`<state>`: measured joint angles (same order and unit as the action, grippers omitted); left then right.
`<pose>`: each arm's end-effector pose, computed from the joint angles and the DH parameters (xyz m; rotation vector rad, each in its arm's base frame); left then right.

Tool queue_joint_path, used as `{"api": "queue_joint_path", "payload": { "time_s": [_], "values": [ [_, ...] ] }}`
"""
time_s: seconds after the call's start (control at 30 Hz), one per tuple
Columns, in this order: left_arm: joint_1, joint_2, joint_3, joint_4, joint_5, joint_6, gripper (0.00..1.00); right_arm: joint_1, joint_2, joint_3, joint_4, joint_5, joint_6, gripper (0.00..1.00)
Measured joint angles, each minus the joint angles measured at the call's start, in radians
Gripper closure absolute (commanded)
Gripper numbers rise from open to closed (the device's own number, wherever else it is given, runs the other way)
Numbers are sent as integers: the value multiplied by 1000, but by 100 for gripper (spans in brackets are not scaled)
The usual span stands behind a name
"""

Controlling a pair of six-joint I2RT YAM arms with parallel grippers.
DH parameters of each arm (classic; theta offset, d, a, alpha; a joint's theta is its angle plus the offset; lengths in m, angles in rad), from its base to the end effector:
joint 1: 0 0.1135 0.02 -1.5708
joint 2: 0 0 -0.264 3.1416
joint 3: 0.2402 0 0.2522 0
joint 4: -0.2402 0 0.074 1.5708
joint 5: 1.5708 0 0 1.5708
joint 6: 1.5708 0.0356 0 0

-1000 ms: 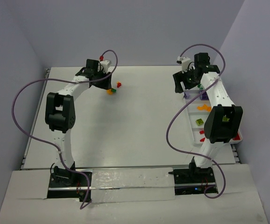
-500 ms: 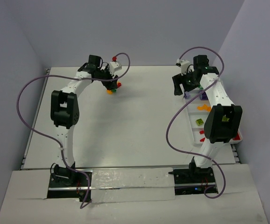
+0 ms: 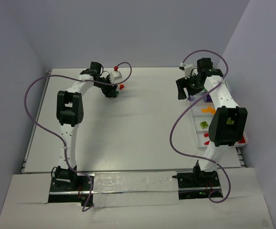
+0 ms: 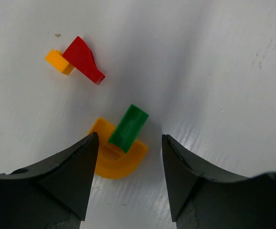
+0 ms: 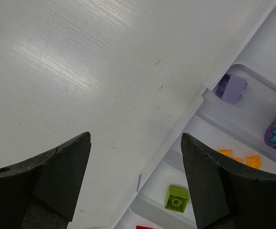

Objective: Sort the legos into containers by color

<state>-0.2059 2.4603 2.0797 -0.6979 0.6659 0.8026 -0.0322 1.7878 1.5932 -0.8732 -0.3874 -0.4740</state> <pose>0.5074 -0.1285 0.1546 1.3517 2.0148 -0.6205 0.3806 0.0012 0.2891 -0.6826 2.4544 0.3195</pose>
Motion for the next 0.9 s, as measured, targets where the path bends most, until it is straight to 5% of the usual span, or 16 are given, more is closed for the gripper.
{"api": "queue_joint_path", "payload": {
  "time_s": [0.43,0.9],
  "values": [
    [8,-20,-57,63,7,3,48,0,0,0,-3,-8,1,18],
    [-20,-95,-157,82,5,-43,94,4,0,0,-6,-25,2,20]
  ]
}}
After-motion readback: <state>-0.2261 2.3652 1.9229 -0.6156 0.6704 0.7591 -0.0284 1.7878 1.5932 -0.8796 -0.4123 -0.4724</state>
